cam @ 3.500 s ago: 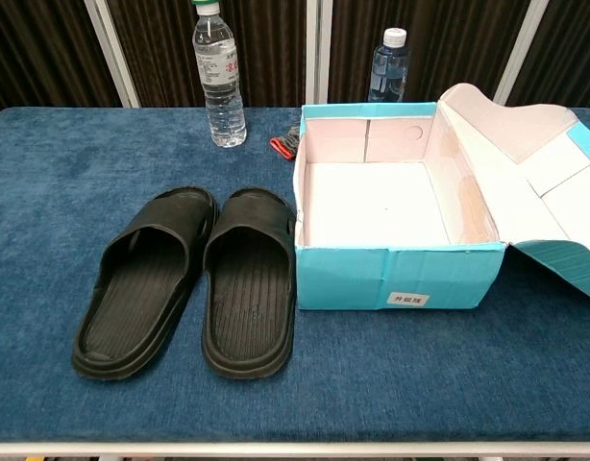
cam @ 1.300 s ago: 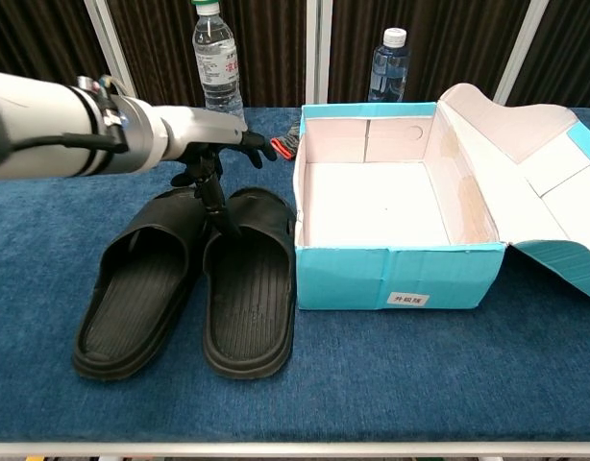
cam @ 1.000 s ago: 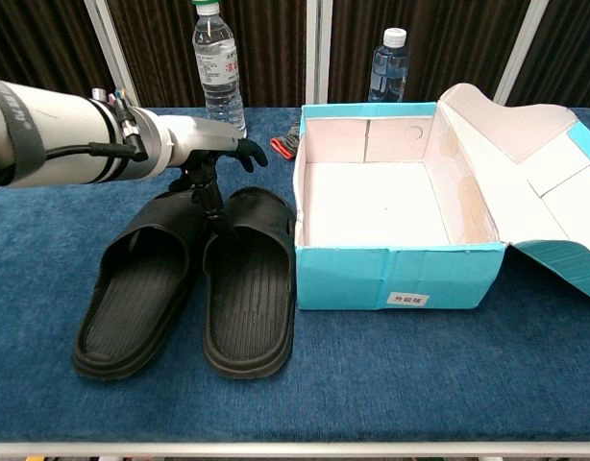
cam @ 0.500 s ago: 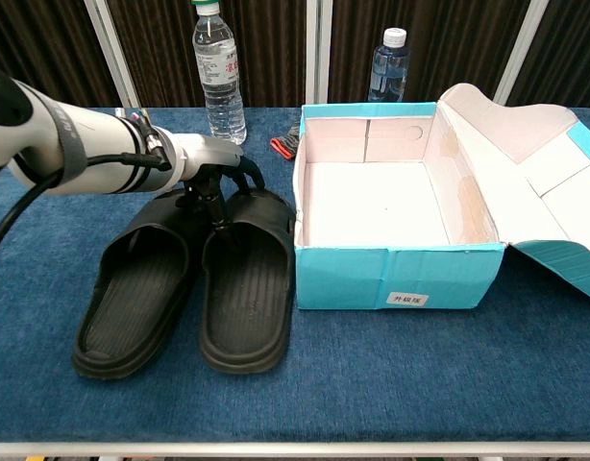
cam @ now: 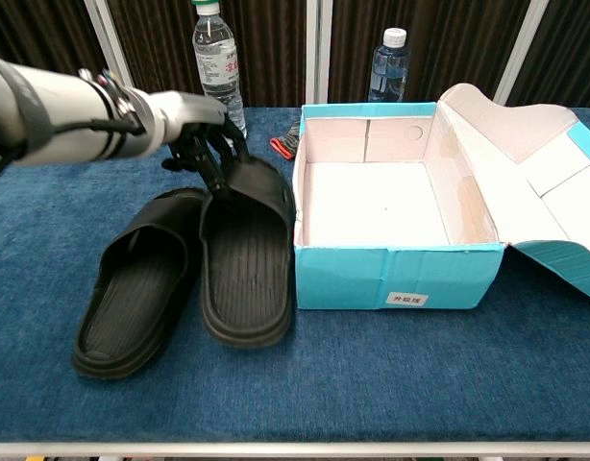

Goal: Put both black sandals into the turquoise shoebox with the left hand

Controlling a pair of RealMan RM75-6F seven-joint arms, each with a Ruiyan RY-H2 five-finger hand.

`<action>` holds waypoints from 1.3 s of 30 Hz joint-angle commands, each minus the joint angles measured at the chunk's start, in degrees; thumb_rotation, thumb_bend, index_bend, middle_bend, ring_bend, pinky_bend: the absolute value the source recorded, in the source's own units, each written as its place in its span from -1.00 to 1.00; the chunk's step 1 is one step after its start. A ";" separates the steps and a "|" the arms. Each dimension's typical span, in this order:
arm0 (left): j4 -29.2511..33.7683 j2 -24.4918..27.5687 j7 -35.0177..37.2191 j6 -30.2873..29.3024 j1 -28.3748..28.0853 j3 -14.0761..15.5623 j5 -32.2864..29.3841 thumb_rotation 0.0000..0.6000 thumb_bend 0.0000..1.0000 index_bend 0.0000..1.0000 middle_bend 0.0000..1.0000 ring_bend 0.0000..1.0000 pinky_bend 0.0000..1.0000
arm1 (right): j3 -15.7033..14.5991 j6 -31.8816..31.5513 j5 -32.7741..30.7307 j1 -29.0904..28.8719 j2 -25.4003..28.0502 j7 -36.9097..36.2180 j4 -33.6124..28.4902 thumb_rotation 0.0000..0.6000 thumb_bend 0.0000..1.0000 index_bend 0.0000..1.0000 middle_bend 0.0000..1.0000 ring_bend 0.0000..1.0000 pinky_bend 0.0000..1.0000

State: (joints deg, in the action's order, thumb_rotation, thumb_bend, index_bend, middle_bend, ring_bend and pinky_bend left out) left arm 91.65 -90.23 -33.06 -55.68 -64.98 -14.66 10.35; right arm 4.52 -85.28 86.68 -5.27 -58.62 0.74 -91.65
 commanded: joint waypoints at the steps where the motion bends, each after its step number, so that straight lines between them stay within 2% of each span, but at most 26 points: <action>1: 2.93 3.07 2.22 -1.90 2.02 -1.18 2.58 1.00 -1.00 -0.05 0.02 0.78 0.80 | 0.03 -0.11 0.13 -0.01 0.04 -0.09 0.04 1.00 -0.81 -0.94 -0.83 -1.00 -0.88; 6: 6.23 7.71 7.13 -2.84 5.46 -3.29 5.64 1.00 -1.00 -0.05 0.02 0.78 0.80 | 0.00 -0.42 0.56 0.00 0.17 -0.13 0.06 1.00 -0.81 -0.94 -0.83 -1.00 -0.88; 10: 8.20 11.85 14.44 -1.84 9.13 -6.80 9.27 1.00 -1.00 -0.05 0.02 0.78 0.80 | -0.01 -0.60 0.80 0.00 0.35 0.07 -0.13 1.00 -0.81 -0.94 -0.83 -1.00 -0.88; 12: 8.34 12.83 18.61 -0.63 10.55 -8.88 11.25 1.00 -1.00 -0.05 0.02 0.77 0.79 | -0.02 -0.59 0.87 -0.04 0.41 0.25 -0.25 1.00 -0.81 -0.94 -0.83 -1.00 -0.88; 16: 6.92 12.55 28.61 5.58 12.21 -13.27 16.83 1.00 -1.00 -0.05 0.00 0.71 0.77 | 0.03 -0.46 0.87 -0.16 0.59 0.84 -0.76 1.00 -0.81 -0.94 -0.83 -1.00 -0.88; 20: 3.31 8.53 35.53 10.15 11.10 -15.74 22.09 1.00 -1.00 -0.05 0.00 0.65 0.75 | 0.04 -0.26 0.80 -0.27 0.89 1.67 -1.42 1.00 -0.81 -0.94 -0.83 -1.00 -0.88; 25: -3.51 -0.28 43.23 11.28 8.34 -17.83 27.59 1.00 -1.00 -0.05 0.00 0.59 0.69 | 0.08 0.14 0.52 -0.42 1.36 2.81 -2.31 1.00 -0.81 -0.94 -0.83 -1.00 -0.88; 31: -13.94 -8.77 48.55 14.43 3.89 -18.28 31.43 1.00 -1.00 -0.05 0.00 0.58 0.64 | 0.21 0.63 -0.28 -0.50 1.91 3.81 -3.08 1.00 -0.81 -0.94 -0.83 -1.00 -0.88; 36: -21.94 -14.42 50.11 14.75 0.79 -17.73 34.48 1.00 -1.00 -0.05 0.01 0.57 0.58 | 0.30 0.84 -1.09 -0.36 2.23 4.23 -3.45 1.00 -0.81 -0.94 -0.83 -1.00 -0.88; 39: -26.31 -17.65 51.72 15.16 -0.81 -18.35 34.62 1.00 -1.00 -0.05 0.01 0.57 0.56 | 0.35 0.97 -1.65 -0.25 2.35 4.50 -3.62 1.00 -0.80 -0.94 -0.83 -1.00 -0.88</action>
State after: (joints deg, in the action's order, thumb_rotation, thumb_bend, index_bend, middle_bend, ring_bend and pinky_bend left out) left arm 67.85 -105.57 17.18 -41.11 -64.18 -32.63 44.14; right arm 4.85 -84.35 85.08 -5.54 -56.30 5.18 -95.23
